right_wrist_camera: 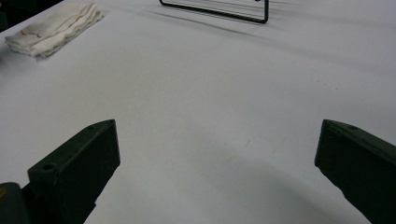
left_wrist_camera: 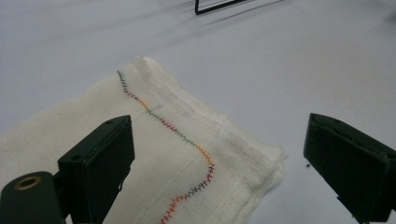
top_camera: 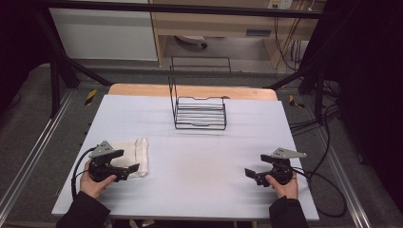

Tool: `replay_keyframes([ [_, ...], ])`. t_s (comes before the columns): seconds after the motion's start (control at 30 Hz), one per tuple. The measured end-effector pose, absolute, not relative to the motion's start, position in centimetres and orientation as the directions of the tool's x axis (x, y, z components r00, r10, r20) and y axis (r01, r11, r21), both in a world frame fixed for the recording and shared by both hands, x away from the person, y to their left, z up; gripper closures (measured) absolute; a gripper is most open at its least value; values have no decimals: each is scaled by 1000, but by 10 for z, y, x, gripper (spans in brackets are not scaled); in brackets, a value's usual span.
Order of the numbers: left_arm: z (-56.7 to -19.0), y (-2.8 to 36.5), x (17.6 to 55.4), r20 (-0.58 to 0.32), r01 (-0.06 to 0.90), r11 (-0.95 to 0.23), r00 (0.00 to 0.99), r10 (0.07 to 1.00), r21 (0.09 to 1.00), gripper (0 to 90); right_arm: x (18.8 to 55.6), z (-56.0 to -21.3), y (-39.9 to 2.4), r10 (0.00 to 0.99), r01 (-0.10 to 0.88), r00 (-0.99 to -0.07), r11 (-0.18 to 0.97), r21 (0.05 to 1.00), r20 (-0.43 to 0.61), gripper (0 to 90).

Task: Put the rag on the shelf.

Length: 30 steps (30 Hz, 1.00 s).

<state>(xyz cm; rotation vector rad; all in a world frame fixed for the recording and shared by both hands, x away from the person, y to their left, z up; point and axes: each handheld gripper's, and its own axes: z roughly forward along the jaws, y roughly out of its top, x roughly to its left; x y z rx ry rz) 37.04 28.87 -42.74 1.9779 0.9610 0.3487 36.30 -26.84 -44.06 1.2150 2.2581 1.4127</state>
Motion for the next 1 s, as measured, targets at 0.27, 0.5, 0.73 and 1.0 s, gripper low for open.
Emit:
replay_keyframes([
  [0.27,-424,284,369,-115,494,-314,660,742,811,85,362,-441,-269,736,530,-637,203,823,228,5],
  [0.5,-422,273,367,-105,504,-329,655,749,799,113,363,-441,-268,741,537,-632,208,818,227,5],
  [0.73,-427,256,366,-87,534,-356,636,767,767,251,363,-442,-267,745,540,-630,216,814,220,6],
  [1.0,-432,244,363,-61,544,-390,634,771,743,456,363,-442,-267,746,540,-631,223,811,215,6],
])
